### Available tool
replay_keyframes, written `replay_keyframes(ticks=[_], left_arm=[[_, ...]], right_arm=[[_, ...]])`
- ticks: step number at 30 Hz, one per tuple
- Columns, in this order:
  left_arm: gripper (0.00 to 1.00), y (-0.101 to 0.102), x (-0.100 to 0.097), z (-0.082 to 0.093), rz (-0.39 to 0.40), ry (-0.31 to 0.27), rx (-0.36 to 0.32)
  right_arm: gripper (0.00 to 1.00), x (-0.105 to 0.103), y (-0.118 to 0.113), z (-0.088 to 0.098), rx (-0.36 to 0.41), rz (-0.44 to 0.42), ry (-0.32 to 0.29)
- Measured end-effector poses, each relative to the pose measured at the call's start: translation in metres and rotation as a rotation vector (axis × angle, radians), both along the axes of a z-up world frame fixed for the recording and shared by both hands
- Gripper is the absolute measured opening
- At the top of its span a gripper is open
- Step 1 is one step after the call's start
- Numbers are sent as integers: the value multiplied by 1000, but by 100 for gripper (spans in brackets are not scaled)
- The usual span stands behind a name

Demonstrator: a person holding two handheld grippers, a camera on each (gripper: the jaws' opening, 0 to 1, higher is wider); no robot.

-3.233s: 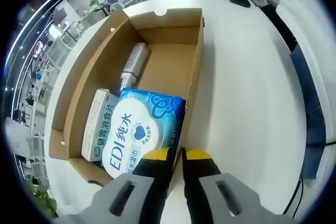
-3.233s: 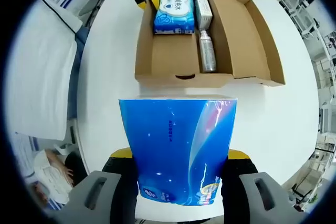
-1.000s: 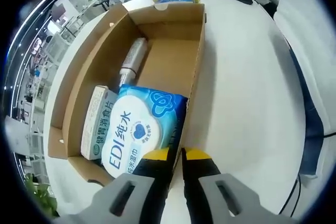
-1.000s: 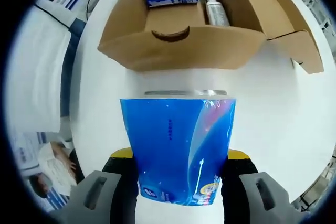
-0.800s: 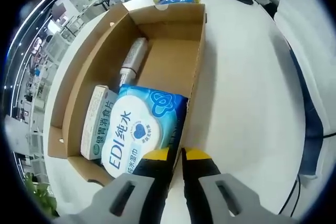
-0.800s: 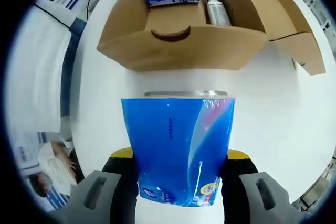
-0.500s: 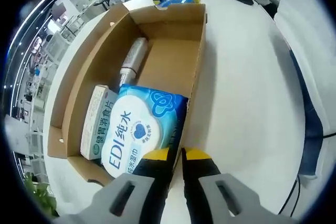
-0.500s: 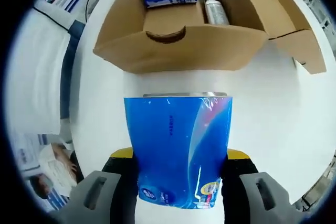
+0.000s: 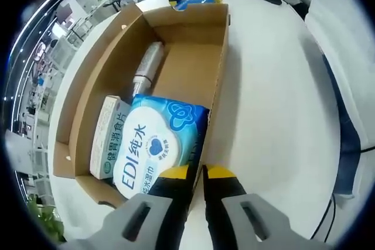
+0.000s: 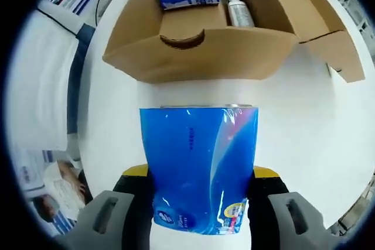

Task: Operate the shoe box by opening the lid, removing the specified soft item, and placing it in the target area until the item is outside and the box remains undamaged.

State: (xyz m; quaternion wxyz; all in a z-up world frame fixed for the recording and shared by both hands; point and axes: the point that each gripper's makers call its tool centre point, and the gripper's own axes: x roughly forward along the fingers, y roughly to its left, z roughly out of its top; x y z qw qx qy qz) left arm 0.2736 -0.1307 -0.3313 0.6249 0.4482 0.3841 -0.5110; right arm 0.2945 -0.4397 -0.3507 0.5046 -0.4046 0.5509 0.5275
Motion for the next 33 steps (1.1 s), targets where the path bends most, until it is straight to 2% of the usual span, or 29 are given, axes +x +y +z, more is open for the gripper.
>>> replay_keyframes(ticks=[23,33], left_arm=[[8,0,0,1,0,1,-2],[8,0,0,0,-1,0,-1]], right_arm=[[68,-2,2,0,16,10,21],[72,0,3,3,22,13,2]])
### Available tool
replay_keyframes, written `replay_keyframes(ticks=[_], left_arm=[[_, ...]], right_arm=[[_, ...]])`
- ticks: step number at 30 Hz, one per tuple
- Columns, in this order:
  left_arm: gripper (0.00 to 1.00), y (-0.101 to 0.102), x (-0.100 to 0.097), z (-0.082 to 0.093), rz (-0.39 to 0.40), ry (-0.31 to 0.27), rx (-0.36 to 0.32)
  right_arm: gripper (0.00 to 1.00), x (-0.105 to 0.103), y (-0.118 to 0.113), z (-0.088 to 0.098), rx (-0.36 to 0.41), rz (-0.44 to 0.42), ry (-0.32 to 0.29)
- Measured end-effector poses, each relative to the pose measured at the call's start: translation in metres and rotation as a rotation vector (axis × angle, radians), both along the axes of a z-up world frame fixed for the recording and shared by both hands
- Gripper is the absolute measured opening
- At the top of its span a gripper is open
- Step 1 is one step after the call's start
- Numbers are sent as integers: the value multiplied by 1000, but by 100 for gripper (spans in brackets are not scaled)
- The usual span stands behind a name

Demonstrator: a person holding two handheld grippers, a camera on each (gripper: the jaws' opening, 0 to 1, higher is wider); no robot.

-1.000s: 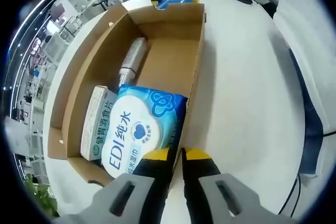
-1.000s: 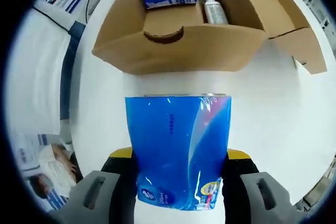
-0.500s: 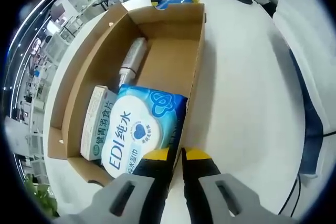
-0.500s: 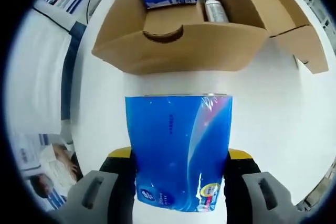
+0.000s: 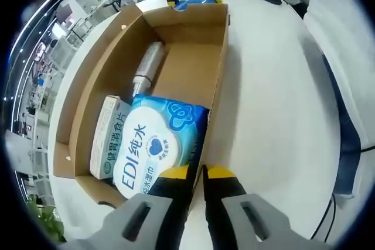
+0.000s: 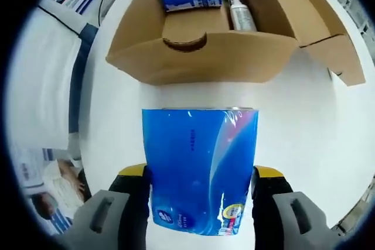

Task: Operate the shoe box by opening the lid, removing the specified soft item, and placing it in the target area until the item is outside and the box remains undamaged.

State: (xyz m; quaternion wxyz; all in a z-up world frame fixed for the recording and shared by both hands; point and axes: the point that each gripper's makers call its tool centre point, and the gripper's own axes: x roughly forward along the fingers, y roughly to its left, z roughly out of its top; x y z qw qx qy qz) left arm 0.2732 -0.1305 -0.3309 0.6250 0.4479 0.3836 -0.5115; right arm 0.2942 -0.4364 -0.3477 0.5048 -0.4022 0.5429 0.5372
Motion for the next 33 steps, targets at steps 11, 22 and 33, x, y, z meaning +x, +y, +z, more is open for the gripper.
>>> replay_keyframes(ticks=[11,22,33], left_arm=[[7,0,0,0,1,0,0],[8,1,0,0,5,-1,-1],[8,0,-1,0,16,-4,-4]], right_arm=[[77,3,4,5,9,-11,-27],[85,8,11,13,47,-3,-93],[95,7,12,16,71,30,-158]])
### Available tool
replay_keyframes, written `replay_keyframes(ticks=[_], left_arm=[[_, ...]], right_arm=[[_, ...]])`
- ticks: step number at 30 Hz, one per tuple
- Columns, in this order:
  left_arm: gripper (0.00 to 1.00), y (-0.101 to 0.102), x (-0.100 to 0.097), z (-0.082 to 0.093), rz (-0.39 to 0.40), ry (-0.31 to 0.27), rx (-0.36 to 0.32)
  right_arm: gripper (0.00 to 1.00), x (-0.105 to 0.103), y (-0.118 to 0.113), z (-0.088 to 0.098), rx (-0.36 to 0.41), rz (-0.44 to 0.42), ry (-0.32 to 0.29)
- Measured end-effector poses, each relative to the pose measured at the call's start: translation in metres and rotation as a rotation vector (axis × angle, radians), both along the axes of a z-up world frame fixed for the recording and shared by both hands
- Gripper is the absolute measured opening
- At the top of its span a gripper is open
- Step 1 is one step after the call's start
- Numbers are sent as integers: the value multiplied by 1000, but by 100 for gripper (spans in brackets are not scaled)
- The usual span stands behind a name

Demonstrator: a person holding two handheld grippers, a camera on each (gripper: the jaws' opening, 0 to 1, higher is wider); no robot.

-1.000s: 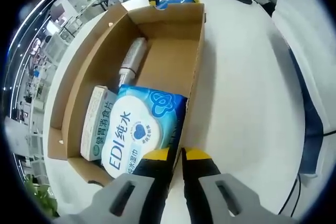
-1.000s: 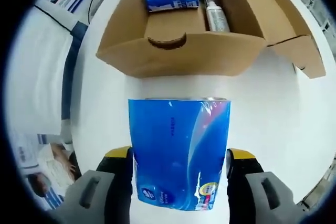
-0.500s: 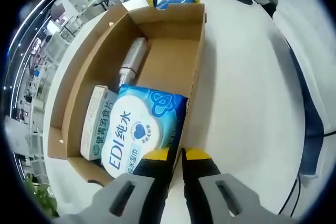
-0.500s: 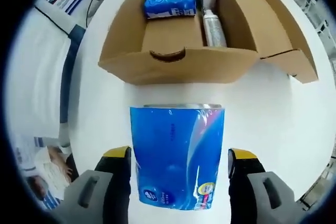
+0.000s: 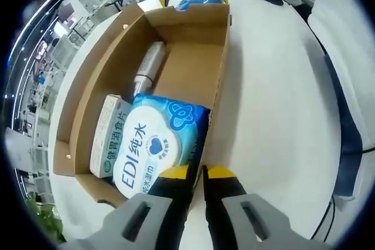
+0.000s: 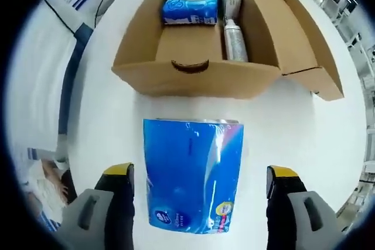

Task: Operate the shoe box by opening the lid, removing the specified soft item, and placing it in the target area until the item is outside and the box remains undamaged.

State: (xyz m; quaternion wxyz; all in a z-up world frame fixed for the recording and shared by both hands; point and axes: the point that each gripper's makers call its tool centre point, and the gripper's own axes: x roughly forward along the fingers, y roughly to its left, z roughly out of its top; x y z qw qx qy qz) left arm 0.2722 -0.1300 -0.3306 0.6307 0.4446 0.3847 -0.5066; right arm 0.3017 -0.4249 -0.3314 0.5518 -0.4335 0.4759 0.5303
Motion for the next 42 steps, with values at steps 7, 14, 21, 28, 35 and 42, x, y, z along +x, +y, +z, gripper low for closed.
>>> replay_keyframes(ticks=[7,14,21,28,35,42], left_arm=[[8,0,0,0,12,0,2],[8,0,0,0,7,-3,4],[8,0,1,-1,2,-11,2],[8,-1,1,0,9,-18,6],[8,-1,1,0,2,-30,-5],[8,-1,0,2,-17,-34,-37]], right_arm=[[97,-2,7,12,41,-49,-15],[95,3,8,27,60,-87,-97],[88,7,13,50,126,-76,-206],[81,16,27,75,201,-118,-312],[76,18,55,101,267,-178,-396],[69,17,79,109,296,-232,-429]])
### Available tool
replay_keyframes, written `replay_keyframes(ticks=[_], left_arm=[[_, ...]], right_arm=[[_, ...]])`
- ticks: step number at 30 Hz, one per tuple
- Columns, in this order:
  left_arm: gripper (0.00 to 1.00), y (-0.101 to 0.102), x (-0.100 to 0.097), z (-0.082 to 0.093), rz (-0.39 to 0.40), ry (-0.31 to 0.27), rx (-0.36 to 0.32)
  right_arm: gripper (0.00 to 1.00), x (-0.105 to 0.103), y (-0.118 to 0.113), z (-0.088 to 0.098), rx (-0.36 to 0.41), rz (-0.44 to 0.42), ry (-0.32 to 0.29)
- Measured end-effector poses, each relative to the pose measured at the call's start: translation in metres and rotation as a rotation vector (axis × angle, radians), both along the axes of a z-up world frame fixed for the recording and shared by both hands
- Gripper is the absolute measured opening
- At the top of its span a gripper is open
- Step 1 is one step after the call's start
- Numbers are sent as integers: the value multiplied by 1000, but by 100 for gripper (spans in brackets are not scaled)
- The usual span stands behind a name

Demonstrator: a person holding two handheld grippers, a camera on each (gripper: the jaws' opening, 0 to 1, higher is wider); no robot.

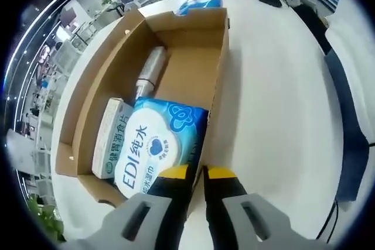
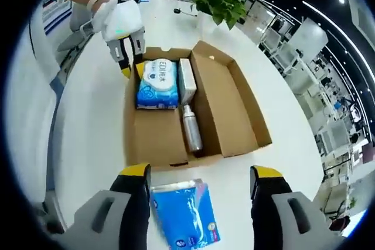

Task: Operate the shoe box by opening the lid, removing the specified soft item, and placing it in the target area until the item is outside and the box remains undamaged.

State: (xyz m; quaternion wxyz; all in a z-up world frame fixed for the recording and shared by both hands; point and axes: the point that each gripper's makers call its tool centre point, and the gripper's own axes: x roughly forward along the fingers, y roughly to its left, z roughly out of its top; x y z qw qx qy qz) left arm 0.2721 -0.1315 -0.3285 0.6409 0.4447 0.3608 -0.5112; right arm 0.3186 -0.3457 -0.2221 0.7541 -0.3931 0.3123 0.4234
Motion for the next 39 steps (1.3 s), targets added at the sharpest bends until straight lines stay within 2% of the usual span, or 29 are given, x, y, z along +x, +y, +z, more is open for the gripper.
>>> replay_keyframes(ticks=[6,12,26,39], left_arm=[[8,-1,0,-1,-33,-8,3],[8,-1,0,-2,-37,-11,-2],[8,-3,-1,0,-47,-7,-48],[8,-3,0,0,-35,0,-61]], right_arm=[[67,-1,25,0,15,-37,-16],[64,1,39,-5,23,-53,-36],[60,8,50,-31,-28,-124,-3],[52,20,61,-61,-56,-130,17]])
